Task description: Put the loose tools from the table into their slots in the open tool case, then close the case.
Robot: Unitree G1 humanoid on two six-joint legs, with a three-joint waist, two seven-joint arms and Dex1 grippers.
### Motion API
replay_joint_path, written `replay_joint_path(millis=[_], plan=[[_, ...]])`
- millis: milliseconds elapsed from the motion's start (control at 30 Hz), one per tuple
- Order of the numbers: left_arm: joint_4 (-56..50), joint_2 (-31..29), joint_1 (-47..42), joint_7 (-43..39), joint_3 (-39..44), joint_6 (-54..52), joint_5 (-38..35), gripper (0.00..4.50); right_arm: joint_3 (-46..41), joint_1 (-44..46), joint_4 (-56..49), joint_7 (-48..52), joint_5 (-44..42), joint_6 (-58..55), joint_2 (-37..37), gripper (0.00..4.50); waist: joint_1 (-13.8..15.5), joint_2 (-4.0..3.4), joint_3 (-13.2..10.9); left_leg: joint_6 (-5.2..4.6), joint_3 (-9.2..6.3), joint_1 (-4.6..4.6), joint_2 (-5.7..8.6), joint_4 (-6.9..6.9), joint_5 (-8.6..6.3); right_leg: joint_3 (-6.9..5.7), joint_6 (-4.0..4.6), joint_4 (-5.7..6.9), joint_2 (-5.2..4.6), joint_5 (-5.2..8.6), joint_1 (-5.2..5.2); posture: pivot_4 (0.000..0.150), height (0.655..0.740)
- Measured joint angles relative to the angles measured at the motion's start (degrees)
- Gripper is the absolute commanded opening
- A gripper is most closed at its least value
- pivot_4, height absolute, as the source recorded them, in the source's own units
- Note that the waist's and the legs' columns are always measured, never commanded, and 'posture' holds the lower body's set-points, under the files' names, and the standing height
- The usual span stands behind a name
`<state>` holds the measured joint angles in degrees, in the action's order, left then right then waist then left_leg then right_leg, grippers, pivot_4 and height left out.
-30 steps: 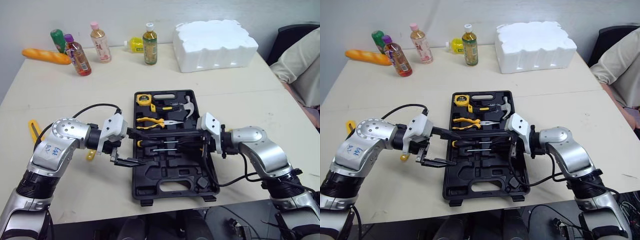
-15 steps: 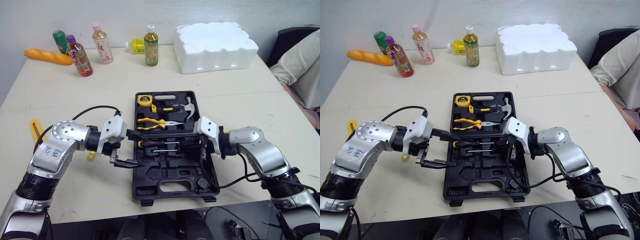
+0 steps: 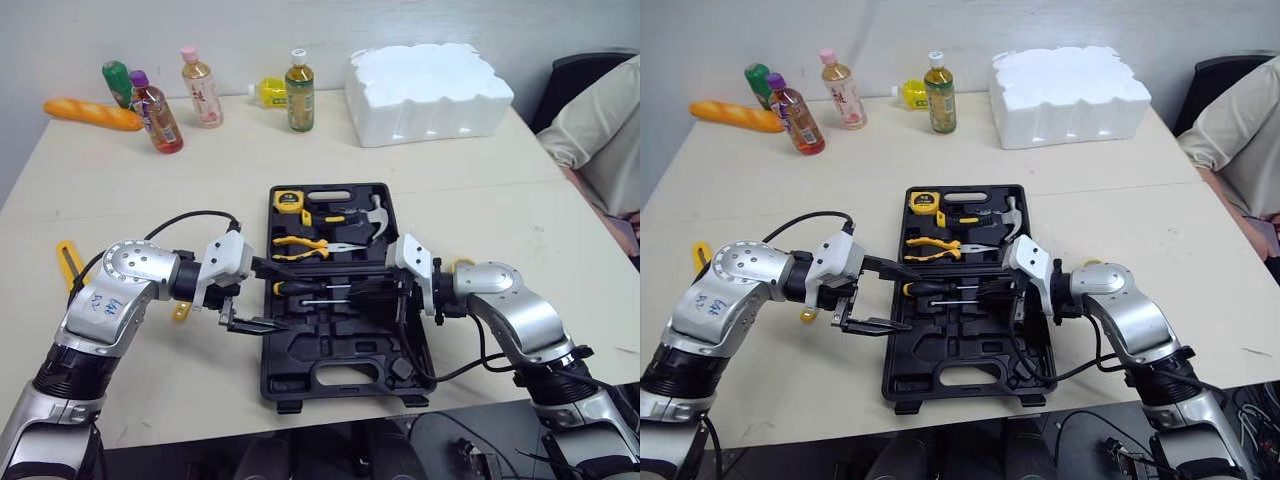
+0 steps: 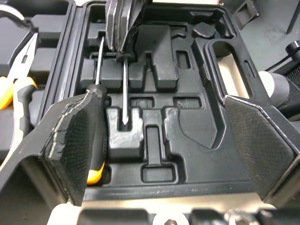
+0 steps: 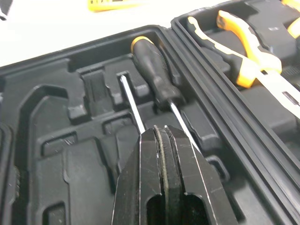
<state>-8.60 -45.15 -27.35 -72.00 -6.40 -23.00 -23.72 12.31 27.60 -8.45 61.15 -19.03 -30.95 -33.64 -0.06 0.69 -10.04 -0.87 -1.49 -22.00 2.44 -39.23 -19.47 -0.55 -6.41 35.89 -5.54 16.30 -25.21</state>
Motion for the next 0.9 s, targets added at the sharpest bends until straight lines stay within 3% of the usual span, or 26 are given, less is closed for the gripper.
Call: replay_joint_path(millis=[367,667,900], plan=[[0.3,1.3,-0.5,0.3,-0.9,0.4,0.7,4.5,3.5,1.0,-0.4,0.1,2.5,-1.8,-3.1,0.05,0.2,0.02,0.0,0.0,-0.01,0.04,0.02,-0.01,0.0,-0.01,0.0,0.0,-0.01,0.0,0.07,0.15,0.74],[0.2,1.7,-0.5,0.6,-1.5,0.3,1.1,4.5,5.4,0.6,-0.8,-2.9,3.5,-5.5,-3.2,0.05,0.2,0.04,0.2,-0.11,-0.46,1.38,-0.02,0.11,-0.23,0.05,0.05,-0.68,-0.08,0.03,1.76,0.15,0.74],[0.2,2.7,-0.5,1.2,-1.4,0.5,1.2,4.5,2.5,-2.0,-3.2,-4.6,2.3,-4.4,-2.3,0.05,0.2,0.0,0.2,-0.07,-0.5,1.45,-0.05,0.18,-0.33,0.05,0.09,-0.78,-0.07,0.05,1.82,0.15,0.74]])
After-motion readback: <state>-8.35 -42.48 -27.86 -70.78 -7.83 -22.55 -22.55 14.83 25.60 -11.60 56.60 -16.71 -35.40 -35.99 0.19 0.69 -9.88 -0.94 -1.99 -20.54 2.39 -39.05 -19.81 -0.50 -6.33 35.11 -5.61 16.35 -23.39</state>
